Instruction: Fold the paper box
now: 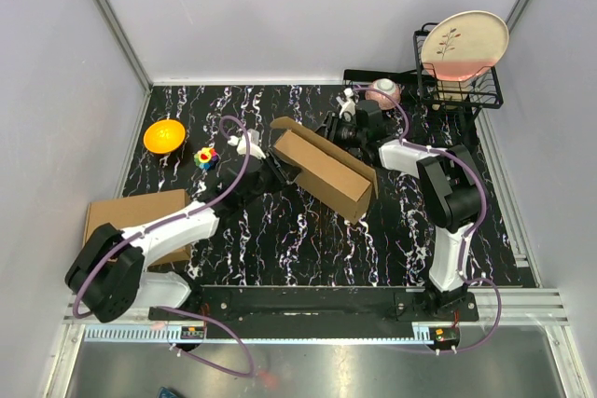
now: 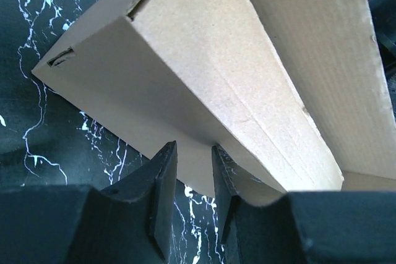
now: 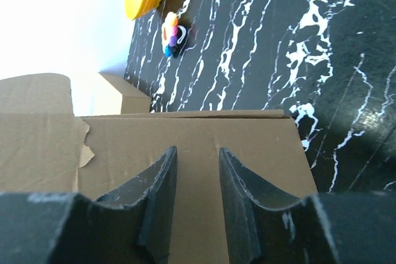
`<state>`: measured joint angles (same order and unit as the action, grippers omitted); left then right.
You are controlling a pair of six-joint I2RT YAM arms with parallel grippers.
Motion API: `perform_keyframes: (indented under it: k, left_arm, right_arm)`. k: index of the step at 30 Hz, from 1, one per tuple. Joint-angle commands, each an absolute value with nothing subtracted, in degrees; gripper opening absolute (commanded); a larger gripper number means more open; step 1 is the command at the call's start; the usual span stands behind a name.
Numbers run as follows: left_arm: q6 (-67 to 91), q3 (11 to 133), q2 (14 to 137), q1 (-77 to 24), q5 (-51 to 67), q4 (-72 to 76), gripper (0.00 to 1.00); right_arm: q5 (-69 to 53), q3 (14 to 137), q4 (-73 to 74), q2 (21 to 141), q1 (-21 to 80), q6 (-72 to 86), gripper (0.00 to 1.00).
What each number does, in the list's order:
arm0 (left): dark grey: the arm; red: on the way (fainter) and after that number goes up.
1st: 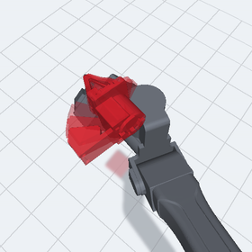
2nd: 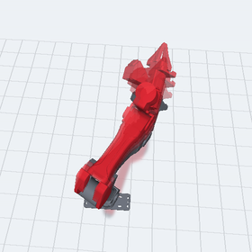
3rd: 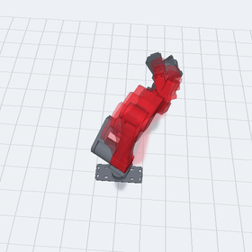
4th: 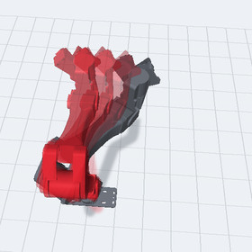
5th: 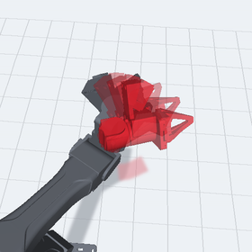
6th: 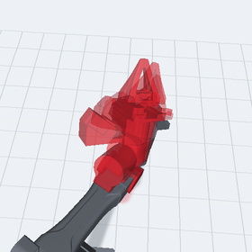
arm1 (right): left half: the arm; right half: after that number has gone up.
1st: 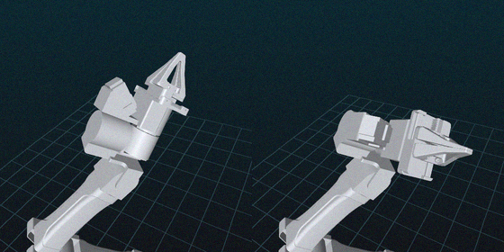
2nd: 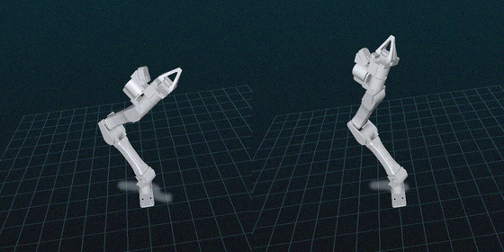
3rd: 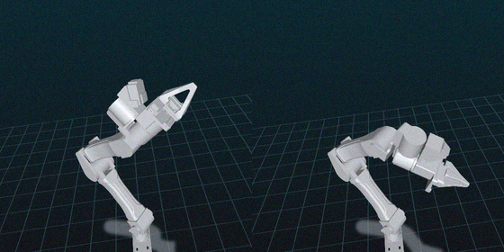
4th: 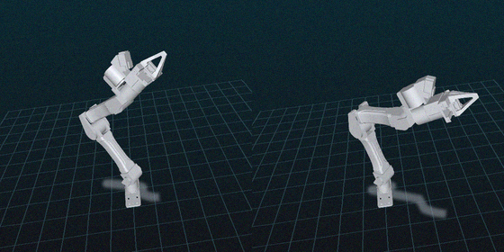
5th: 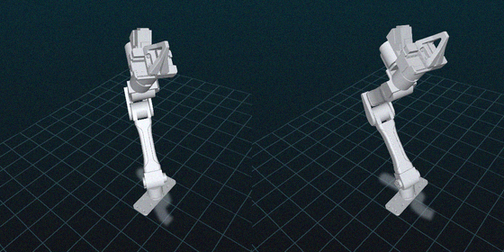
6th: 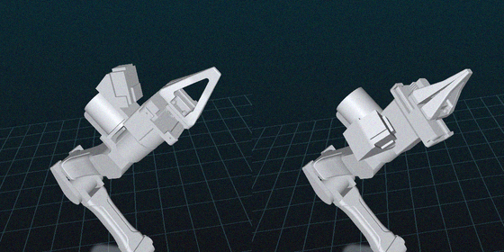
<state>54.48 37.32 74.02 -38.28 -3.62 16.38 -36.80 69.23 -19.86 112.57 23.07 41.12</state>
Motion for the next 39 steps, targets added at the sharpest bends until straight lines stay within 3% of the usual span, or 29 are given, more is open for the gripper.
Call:
perform_keyframes:
  k: [1, 15, 39]
  left_arm:
    - [55.37, 36.21, 70.58, -39.37, -5.18, 18.46, 0.32]
    - [55.99, 36.04, 67.94, -44.03, -9.75, 15.30, 0.34]
    - [57.57, 34.89, 60.30, -49.39, -16.08, 8.79, 0.35]
  right_arm:
    - [-42.71, 72.42, -20.48, 113.11, 23.73, 39.55, 0.40]
    - [-55.97, 80.67, -8.09, 117.06, 23.82, 30.32, 0.41]
    - [-67.68, 82.35, 3.16, 119.71, 23.82, 21.89, 0.43]
